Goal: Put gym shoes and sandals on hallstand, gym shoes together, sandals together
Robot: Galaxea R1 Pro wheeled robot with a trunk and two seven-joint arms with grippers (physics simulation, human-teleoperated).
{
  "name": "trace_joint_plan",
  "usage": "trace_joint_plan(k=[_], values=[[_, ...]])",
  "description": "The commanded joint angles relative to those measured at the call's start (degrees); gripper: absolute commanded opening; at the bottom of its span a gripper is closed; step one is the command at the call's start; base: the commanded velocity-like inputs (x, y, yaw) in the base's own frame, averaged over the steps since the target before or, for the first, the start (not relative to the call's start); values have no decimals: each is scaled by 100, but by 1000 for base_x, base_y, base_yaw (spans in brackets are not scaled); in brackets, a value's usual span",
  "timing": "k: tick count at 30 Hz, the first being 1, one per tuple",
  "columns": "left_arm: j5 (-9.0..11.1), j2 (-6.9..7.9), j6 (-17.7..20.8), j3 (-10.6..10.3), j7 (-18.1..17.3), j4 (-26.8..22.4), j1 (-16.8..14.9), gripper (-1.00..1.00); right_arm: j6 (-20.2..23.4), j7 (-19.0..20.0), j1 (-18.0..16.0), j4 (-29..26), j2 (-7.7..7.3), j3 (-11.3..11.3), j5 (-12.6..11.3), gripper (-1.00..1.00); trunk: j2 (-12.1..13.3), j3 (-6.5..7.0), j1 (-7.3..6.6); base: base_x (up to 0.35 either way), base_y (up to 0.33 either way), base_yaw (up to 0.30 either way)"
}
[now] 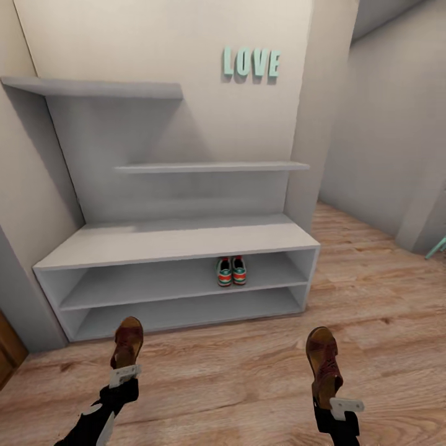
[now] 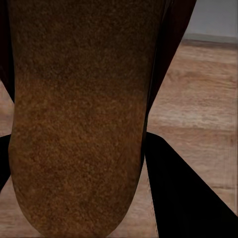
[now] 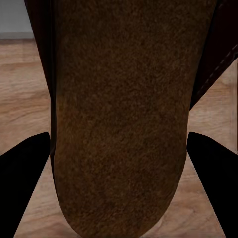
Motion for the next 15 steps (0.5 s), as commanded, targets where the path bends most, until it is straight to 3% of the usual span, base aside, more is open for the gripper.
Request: trace_joint_plan(k=[1,6,7,9,11,15], values=[[-133,-17,91,51,19,3,-143,-100,-13,-27,-3,7,2,-24,61,-100,-2,-6,-1,0,0,-88],[-435,-141,709,52,126,12,-766,-100,-9,-27,-5,8,3,-24,61,-100,-2,-6,-1,0,0,-26],[-652,-257,1502,6,342,10,-1206,-100,-9,-27,-5,9,1,-28,61,-100,-2,-6,-1,0,0,-2],[-723,-313,1932,-101,584,13,-1636,-100,-6,-27,-5,7,1,-29,54,-100,-2,-6,-1,0,0,-1],[-739,-326,2730,-135,786,21,-2071,-100,-6,-29,-5,5,1,-35,53,-100,-2,-6,-1,0,0,0],[-742,-325,3217,-140,1037,22,-2352,-100,1,-28,-5,0,1,-38,52,-100,-2,-6,-1,0,0,0]])
